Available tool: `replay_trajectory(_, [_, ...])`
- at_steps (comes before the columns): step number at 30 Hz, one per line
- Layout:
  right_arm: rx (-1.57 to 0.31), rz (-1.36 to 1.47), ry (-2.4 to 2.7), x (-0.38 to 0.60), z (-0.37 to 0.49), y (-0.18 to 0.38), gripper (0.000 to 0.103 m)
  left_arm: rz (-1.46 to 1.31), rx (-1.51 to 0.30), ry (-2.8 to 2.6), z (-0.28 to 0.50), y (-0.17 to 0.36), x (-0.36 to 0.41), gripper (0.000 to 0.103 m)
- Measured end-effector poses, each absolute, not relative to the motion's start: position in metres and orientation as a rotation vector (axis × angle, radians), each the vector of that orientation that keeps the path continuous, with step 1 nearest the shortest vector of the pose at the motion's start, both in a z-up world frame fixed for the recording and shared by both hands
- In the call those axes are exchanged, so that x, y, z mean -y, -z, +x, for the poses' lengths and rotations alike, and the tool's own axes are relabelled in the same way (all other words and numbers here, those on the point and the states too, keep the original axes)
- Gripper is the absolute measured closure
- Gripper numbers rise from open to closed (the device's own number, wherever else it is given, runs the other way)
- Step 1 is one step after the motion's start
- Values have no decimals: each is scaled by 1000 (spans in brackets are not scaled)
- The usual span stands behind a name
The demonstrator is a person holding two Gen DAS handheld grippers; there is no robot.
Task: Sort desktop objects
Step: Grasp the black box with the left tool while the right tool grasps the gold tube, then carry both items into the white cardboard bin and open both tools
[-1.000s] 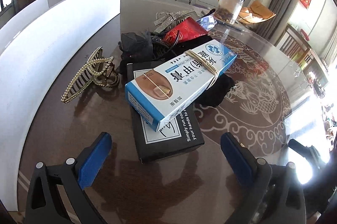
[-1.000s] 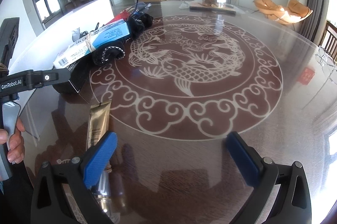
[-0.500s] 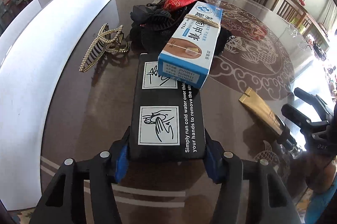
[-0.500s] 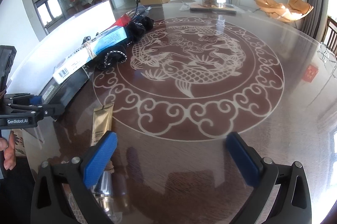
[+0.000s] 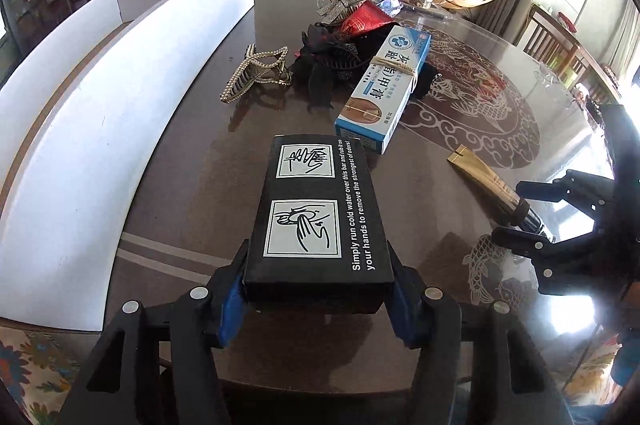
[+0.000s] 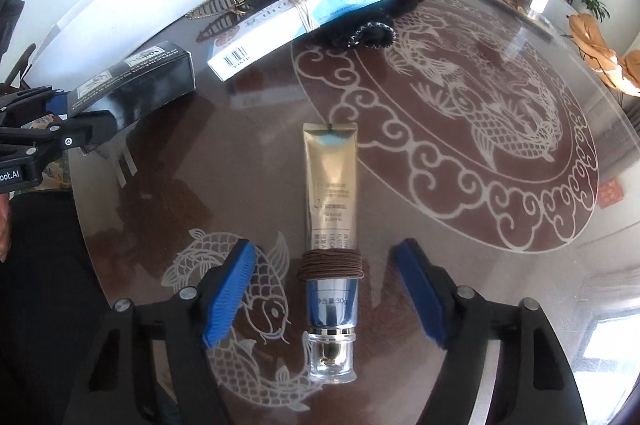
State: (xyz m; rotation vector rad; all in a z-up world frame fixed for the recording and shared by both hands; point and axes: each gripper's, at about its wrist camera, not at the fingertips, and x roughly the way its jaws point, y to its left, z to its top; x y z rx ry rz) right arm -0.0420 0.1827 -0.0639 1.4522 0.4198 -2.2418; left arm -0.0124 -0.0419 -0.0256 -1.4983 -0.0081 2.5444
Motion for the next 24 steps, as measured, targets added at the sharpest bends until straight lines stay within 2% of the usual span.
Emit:
replay_trajectory(2, [-426, 1402, 2258, -185, -37, 58, 74, -1486, 6, -2558, -6, 24, 44, 45])
replay_trajectory(6, [-352, 1401, 2255, -193, -35, 53, 74, -1448, 53, -2585, 2, 20, 52, 45])
replay_trajectory(11, [-210, 1340, 2276, -208, -29, 20, 74, -1345, 132, -2651, 16, 4, 65, 45])
replay_trajectory(17, [-165, 1267, 2312, -212, -29, -13, 74, -1238, 139, -2728, 26, -13, 70, 45])
replay_trajectory(24, [-150, 1229, 2324, -208, -24, -23, 74, -1174, 189, -2769, 37, -17, 76, 45])
